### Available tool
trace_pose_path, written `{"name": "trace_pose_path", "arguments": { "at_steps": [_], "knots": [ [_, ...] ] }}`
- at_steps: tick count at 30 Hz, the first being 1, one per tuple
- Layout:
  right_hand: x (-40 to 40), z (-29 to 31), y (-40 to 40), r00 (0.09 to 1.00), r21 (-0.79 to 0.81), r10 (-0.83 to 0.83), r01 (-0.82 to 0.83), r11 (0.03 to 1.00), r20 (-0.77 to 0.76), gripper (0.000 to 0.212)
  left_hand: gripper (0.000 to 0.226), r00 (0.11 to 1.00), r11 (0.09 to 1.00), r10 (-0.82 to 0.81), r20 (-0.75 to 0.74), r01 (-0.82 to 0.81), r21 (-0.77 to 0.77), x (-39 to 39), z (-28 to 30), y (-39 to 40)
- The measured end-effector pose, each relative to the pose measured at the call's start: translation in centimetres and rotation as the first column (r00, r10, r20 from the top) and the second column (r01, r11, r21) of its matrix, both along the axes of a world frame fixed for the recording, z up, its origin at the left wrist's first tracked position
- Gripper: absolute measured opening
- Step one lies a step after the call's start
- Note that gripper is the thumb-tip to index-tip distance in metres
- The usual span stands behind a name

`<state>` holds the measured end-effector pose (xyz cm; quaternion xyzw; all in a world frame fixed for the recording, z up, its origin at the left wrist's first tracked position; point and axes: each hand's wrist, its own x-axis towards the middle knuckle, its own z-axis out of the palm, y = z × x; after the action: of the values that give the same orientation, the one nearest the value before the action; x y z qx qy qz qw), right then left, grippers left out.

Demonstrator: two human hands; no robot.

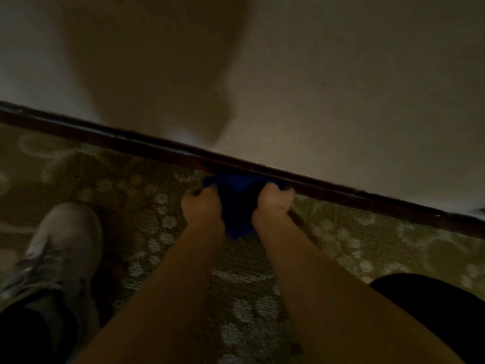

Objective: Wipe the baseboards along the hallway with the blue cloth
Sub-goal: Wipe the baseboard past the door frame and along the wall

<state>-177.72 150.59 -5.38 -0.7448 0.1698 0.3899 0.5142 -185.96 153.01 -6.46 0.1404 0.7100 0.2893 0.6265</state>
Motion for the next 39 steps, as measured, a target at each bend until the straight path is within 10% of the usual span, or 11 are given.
{"name": "trace_pose_path", "arguments": {
  "at_steps": [4, 9, 14, 19, 28, 32, 39],
  "knots": [
    [-2.6, 1.8, 1.1, 0.976, 0.105, 0.208, -0.201, 0.974, -0.065, 0.017, 0.045, 0.995, 0.995, 0.098, -0.023, -0.098, 0.001, -4.4, 0.7, -0.8],
    [-7.8, 5.0, 2.4, 0.985, 0.107, 0.126, -0.113, 0.988, -0.121, 0.015, 0.035, 0.914, 0.959, -0.276, -0.298, 0.285, -0.013, -8.2, 7.3, -1.4],
    [-15.0, 5.9, 3.9, 0.934, 0.247, 0.239, -0.173, 0.953, -0.266, 0.023, 0.024, 0.831, 0.951, -0.216, -0.513, 0.298, 0.082, -14.9, 11.7, 1.1],
    [-15.7, 1.8, 4.5, 0.951, 0.185, 0.221, -0.182, 0.966, -0.217, 0.053, 0.017, 0.918, 0.940, -0.169, -0.359, 0.260, 0.221, -16.6, 7.9, 3.8],
    [-17.5, -5.4, 3.2, 0.936, 0.097, 0.280, -0.265, 0.959, -0.215, 0.059, 0.052, 0.995, 0.997, -0.072, 0.064, 0.073, -0.015, -15.9, -1.9, 7.2],
    [-17.7, -3.8, 3.9, 0.955, 0.010, 0.210, -0.213, 0.977, -0.210, 0.048, 0.027, 0.986, 0.983, -0.167, 0.018, 0.168, -0.069, -16.3, -0.8, 9.7],
    [-18.1, -1.8, 6.3, 0.964, -0.190, 0.245, -0.261, 0.947, -0.101, 0.042, 0.052, 0.884, 0.880, -0.453, -0.118, 0.464, 0.103, -16.5, 0.1, 10.1]
  ]
}}
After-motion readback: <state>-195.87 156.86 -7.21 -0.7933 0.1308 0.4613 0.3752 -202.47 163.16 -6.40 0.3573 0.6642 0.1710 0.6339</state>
